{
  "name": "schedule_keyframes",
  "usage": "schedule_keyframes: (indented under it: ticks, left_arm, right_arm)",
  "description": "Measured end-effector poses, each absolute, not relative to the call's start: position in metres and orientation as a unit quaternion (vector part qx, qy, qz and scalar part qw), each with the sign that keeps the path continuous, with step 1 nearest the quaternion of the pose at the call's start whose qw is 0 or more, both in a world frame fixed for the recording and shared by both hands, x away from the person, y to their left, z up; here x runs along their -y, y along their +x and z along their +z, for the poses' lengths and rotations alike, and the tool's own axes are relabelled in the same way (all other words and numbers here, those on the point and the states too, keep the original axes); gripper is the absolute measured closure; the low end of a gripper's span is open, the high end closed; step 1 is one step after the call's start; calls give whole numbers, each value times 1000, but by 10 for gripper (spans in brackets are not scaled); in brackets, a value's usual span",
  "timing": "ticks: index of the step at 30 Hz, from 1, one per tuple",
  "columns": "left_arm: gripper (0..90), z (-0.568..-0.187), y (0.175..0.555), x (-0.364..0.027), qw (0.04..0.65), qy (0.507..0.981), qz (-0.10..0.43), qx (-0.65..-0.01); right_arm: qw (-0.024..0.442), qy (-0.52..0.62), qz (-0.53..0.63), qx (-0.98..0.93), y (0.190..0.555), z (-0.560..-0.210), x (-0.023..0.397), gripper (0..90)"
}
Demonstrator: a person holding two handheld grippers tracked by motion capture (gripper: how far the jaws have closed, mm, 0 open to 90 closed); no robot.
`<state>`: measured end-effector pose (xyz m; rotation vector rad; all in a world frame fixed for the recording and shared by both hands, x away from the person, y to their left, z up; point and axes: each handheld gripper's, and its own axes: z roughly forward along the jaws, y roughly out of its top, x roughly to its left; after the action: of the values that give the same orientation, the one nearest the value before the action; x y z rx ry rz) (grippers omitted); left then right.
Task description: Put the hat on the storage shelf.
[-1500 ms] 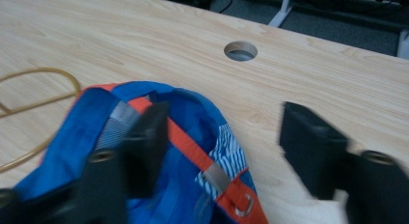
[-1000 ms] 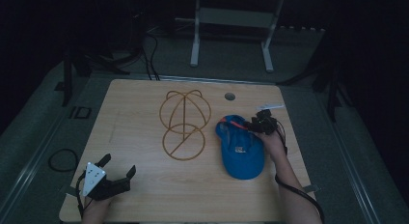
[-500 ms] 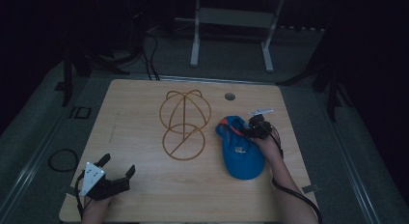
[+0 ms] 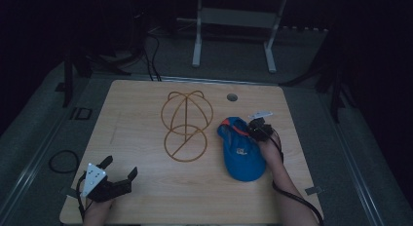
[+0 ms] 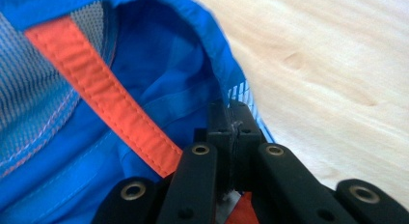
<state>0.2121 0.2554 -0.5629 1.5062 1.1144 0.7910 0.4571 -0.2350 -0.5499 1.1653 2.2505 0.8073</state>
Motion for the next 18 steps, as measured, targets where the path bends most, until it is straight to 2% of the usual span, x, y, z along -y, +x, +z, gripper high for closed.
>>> schedule_keyframes:
  ticks: [18]
  left_arm:
    - [13, -559, 212, -255, 521, 628, 331, -474]
  right_arm:
    - [298, 388, 405, -772, 412, -450, 252, 898]
